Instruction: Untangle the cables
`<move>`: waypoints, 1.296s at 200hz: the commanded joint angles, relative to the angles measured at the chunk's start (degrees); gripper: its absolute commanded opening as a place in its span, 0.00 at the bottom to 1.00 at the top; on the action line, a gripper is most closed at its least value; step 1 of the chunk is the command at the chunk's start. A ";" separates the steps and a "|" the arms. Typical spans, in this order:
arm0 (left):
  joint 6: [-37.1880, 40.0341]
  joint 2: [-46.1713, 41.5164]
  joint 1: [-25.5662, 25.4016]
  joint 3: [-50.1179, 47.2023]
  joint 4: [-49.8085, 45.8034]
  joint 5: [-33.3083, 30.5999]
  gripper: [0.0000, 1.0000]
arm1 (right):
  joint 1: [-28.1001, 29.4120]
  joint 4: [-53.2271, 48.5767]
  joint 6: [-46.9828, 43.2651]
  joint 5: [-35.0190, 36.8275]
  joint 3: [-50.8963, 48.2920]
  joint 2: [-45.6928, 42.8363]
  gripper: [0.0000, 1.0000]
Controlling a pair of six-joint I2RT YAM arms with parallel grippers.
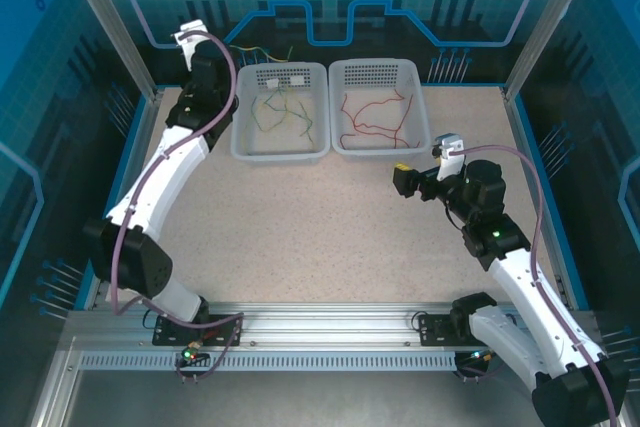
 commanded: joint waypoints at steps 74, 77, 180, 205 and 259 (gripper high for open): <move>-6.72 5.09 -1.54 -3.28 -7.81 -5.54 0.00 | 0.77 2.80 1.22 -4.06 -0.82 -0.47 1.00; -6.77 5.21 -1.53 -3.37 -7.84 -6.10 0.00 | 0.77 2.85 1.20 -4.31 -0.73 -0.39 1.00; -0.12 14.87 -10.47 -3.93 -10.97 -10.40 0.00 | 0.94 3.43 0.66 -4.99 -1.67 0.58 1.00; 1.93 24.53 -13.99 4.19 -21.38 -10.13 0.00 | 1.00 3.71 0.43 -4.86 -1.78 0.49 1.00; 0.41 35.39 -13.96 14.03 -29.90 5.22 0.00 | 1.12 3.07 -0.02 -3.68 -2.62 -0.70 1.00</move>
